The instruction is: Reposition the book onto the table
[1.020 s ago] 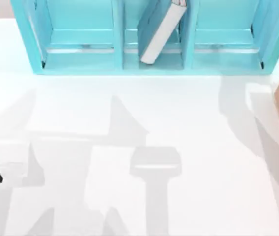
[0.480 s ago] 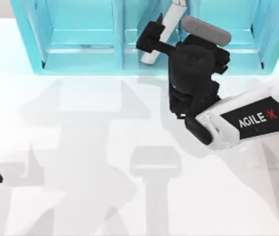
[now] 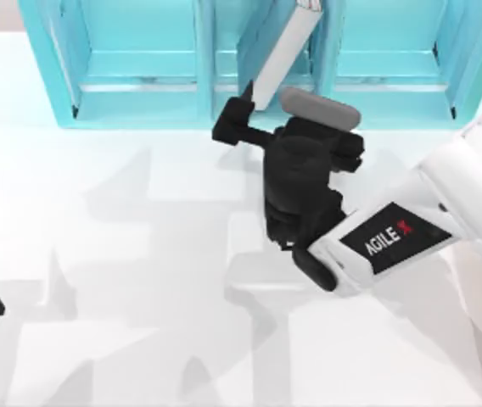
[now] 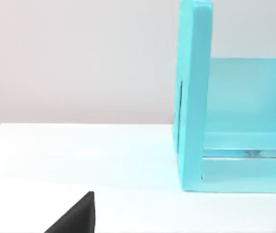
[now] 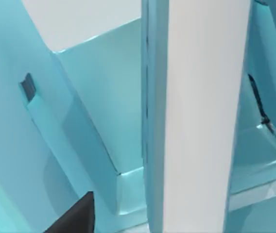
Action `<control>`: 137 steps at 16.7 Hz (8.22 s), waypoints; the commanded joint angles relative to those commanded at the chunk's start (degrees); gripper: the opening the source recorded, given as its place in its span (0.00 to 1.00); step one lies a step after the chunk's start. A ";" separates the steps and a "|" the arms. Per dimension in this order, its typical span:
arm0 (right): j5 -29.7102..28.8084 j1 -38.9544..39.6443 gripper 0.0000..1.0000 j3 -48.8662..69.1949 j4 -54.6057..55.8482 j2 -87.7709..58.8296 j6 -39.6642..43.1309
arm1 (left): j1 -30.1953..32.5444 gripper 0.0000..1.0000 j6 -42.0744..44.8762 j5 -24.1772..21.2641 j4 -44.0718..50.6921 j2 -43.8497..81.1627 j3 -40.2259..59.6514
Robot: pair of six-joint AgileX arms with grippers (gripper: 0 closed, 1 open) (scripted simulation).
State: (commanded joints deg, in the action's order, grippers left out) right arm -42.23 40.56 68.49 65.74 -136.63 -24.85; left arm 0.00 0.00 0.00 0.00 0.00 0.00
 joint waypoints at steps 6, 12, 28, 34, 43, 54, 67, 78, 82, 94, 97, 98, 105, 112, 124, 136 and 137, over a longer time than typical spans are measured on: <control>0.38 -0.52 1.00 0.66 -0.53 -0.33 -0.03 | 0.00 1.00 0.00 0.00 0.00 0.00 0.00; 4.06 -4.13 1.00 14.81 -7.40 -7.09 0.36 | 0.00 1.00 0.00 0.00 0.00 0.00 0.00; 7.41 -7.54 0.55 26.21 -13.59 -12.21 0.55 | 0.00 1.00 0.00 0.00 0.00 0.00 0.00; 7.41 -7.54 0.10 26.21 -13.59 -12.21 0.55 | 0.00 1.00 0.00 0.00 0.00 0.00 0.00; 7.41 -7.54 0.00 26.21 -13.59 -12.21 0.55 | 0.00 1.00 0.00 0.00 0.00 0.00 0.00; -1.48 1.69 0.00 10.07 -24.81 14.60 0.08 | 0.00 1.00 0.00 0.00 0.00 0.00 0.00; -10.14 10.87 0.00 -4.78 -35.11 38.71 -1.25 | 0.00 1.00 0.00 0.00 0.00 0.00 0.00; -1.40 8.87 0.00 -18.48 -27.27 40.56 31.03 | 0.00 1.00 0.00 0.00 0.00 0.00 0.00; 5.39 6.68 0.00 -29.01 -22.80 43.37 55.81 | 0.00 1.00 0.00 0.00 0.00 0.00 0.00; 22.36 0.03 0.00 -53.13 -14.13 54.36 103.55 | 0.00 1.00 0.00 0.00 0.00 0.00 0.00; 22.48 -0.03 0.00 -53.29 -14.08 54.47 103.79 | 0.00 1.00 0.00 0.00 0.00 0.00 0.00; 22.48 -0.03 0.00 -53.29 -14.08 54.47 103.79 | 0.00 1.00 0.00 0.00 0.00 0.00 0.00; 21.89 0.60 0.00 -54.10 -14.82 55.94 103.62 | 0.00 1.00 0.00 0.00 0.00 0.00 0.00; 21.78 0.47 0.00 -54.54 -11.75 52.91 103.65 | 0.00 1.00 0.00 0.00 0.00 0.00 0.00; 21.79 0.42 0.00 -56.59 0.10 42.95 103.34 | 0.00 1.00 0.00 0.00 0.00 0.00 0.00; 21.79 0.42 0.90 -56.59 0.10 42.95 103.34 | 0.00 1.00 0.00 0.00 0.00 0.00 0.00; 21.79 0.42 0.98 -56.59 0.10 42.95 103.34 | 0.00 1.00 0.00 0.00 0.00 0.00 0.00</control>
State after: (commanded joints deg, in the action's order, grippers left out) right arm -20.44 40.98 11.90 65.84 -93.67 78.50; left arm 0.00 0.00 0.00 0.00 0.00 0.00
